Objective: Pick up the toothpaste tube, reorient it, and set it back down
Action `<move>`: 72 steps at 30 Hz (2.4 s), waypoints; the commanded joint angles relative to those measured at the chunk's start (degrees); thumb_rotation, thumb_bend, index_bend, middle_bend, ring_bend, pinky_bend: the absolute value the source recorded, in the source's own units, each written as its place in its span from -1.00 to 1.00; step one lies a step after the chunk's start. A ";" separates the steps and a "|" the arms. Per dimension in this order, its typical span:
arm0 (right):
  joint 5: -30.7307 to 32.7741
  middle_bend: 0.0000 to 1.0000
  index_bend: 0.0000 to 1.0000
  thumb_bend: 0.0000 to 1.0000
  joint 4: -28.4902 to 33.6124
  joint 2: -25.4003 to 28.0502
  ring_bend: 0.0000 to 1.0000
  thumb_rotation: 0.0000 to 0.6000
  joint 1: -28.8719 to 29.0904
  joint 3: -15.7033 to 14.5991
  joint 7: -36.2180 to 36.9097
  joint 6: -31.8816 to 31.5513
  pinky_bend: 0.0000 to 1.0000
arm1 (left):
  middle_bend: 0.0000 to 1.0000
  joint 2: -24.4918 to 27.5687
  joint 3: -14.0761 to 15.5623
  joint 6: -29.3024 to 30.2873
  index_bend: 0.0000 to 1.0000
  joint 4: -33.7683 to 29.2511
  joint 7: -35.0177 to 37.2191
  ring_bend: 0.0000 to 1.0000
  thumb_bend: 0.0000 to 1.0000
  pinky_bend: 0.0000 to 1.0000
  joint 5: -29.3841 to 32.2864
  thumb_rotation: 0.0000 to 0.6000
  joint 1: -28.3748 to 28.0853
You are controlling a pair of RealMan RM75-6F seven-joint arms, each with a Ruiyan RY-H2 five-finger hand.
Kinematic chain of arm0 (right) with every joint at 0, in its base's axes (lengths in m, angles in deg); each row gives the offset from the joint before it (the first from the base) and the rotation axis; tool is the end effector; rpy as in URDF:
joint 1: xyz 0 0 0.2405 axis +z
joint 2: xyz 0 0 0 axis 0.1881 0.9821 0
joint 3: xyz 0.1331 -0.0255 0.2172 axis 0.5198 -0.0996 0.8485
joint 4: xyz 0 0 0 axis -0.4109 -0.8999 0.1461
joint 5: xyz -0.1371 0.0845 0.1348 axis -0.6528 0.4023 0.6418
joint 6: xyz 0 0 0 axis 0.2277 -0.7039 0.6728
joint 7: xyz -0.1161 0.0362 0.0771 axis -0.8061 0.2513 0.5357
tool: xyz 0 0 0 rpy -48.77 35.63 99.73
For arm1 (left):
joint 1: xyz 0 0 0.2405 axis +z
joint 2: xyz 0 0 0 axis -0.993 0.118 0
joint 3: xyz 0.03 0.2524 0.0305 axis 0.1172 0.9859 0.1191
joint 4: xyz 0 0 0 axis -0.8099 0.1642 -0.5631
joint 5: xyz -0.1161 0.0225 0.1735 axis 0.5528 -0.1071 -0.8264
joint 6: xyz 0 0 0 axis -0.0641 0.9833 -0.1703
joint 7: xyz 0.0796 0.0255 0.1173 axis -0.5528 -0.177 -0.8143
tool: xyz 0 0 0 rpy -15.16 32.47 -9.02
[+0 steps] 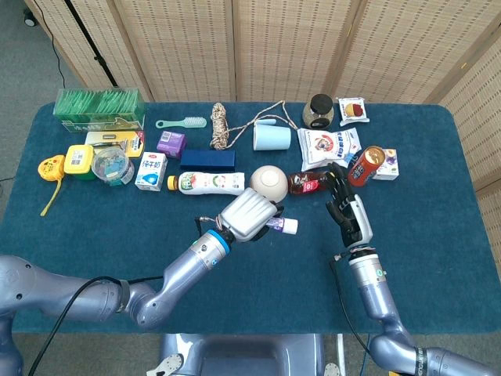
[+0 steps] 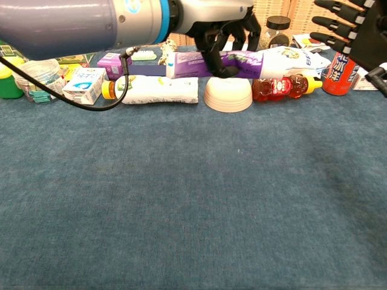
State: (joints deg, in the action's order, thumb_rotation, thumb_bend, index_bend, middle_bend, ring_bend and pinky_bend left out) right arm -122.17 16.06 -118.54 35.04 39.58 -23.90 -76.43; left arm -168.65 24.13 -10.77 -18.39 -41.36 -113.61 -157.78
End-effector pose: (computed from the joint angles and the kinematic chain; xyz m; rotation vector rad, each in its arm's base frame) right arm -0.1604 -0.3164 0.0495 0.6561 -2.1248 2.0060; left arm 0.0447 0.3374 -0.0172 -2.1922 -0.6432 -1.0220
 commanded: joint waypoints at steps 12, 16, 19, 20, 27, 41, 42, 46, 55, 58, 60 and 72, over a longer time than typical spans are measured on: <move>-1.17 -1.00 -1.00 -1.00 -0.86 6.40 -1.00 -0.05 -1.20 -1.56 -0.44 1.79 -1.00 | 0.13 0.02 3.43 -1.70 0.27 0.68 0.50 0.08 0.18 0.18 -1.68 1.00 2.98; -1.65 -1.00 -1.00 -1.00 -1.35 7.75 -1.00 -0.04 -1.48 -2.07 -0.83 1.83 -1.00 | 0.02 -0.82 4.09 -2.31 0.15 1.45 -0.13 -0.03 0.17 0.18 -1.60 1.00 3.10; -1.79 -1.00 -1.00 -1.00 -1.41 8.70 -1.00 -0.04 -1.89 -2.24 -0.41 1.54 -1.00 | -0.03 -1.79 4.35 -2.81 0.11 2.22 -0.52 -0.08 0.17 0.18 -0.99 1.00 3.10; -1.78 -1.00 -1.00 -1.00 -1.48 8.88 -1.00 -0.04 -1.96 -2.26 -0.33 1.48 -1.00 | -0.03 -2.04 4.40 -2.92 0.11 2.39 -0.61 -0.09 0.17 0.18 -0.81 1.00 3.09; -1.49 -1.00 -1.00 -1.00 -2.06 10.54 -1.00 -0.04 -2.89 -2.80 0.69 1.09 -1.00 | -0.17 -6.22 6.38 -5.40 -0.11 6.60 -4.10 -0.21 0.17 0.06 3.41 1.00 1.95; -1.31 -1.00 -1.00 -1.00 -2.69 12.06 -1.00 0.00 -2.98 -3.15 0.65 1.11 -1.00 | -0.80 -4.24 5.97 -5.34 -0.85 5.24 -5.11 -0.79 0.16 -0.41 9.25 1.00 1.39; -1.34 -1.00 -1.00 -1.00 -2.85 12.29 -1.00 0.00 -3.00 -3.27 0.46 1.16 -1.00 | -0.80 -3.39 5.84 -4.93 -0.85 4.60 -4.39 -0.79 0.16 -0.41 8.79 1.00 1.93; -1.87 -1.00 -1.00 -1.00 -3.66 13.20 -1.00 0.02 -3.15 -3.95 -1.01 1.09 -1.00 | -0.80 0.77 5.98 -1.95 -0.85 1.08 -0.77 -0.78 0.16 -0.41 5.22 1.00 5.43; -3.55 -1.00 -1.00 -1.00 -5.99 14.29 -1.00 1.00 -3.37 -6.65 -9.13 0.10 -1.00 | -0.64 9.28 9.38 8.56 -0.62 -5.95 5.99 -0.57 0.16 -0.41 -5.69 1.00 16.14; -3.75 -1.00 -1.00 -1.00 -7.13 14.40 -1.00 1.00 -3.45 -8.03 -13.23 0.09 -1.00 | -0.57 12.25 11.66 12.99 -0.54 -7.55 8.31 -0.50 0.16 -0.41 -9.61 1.00 21.01; -3.93 -1.00 -1.00 -1.00 -7.61 14.34 -1.00 1.00 -3.45 -8.66 -15.33 -0.05 -1.00 | -0.53 13.15 12.63 15.09 -0.50 -7.54 9.18 -0.46 0.16 -0.41 -11.89 1.00 23.34; -6.88 -1.00 -0.82 -1.00 -9.82 16.22 -1.00 1.00 -4.76 -12.24 -28.72 -3.64 -1.00 | -0.36 20.52 17.06 28.00 -0.36 -9.54 15.15 -0.31 0.16 -0.34 -21.31 1.00 37.52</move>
State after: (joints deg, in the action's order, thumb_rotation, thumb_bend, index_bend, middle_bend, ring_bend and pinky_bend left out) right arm -128.37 6.54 -102.96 30.74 27.98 -51.15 -79.05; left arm -149.62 40.28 15.91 -27.26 -27.39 -133.63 -122.07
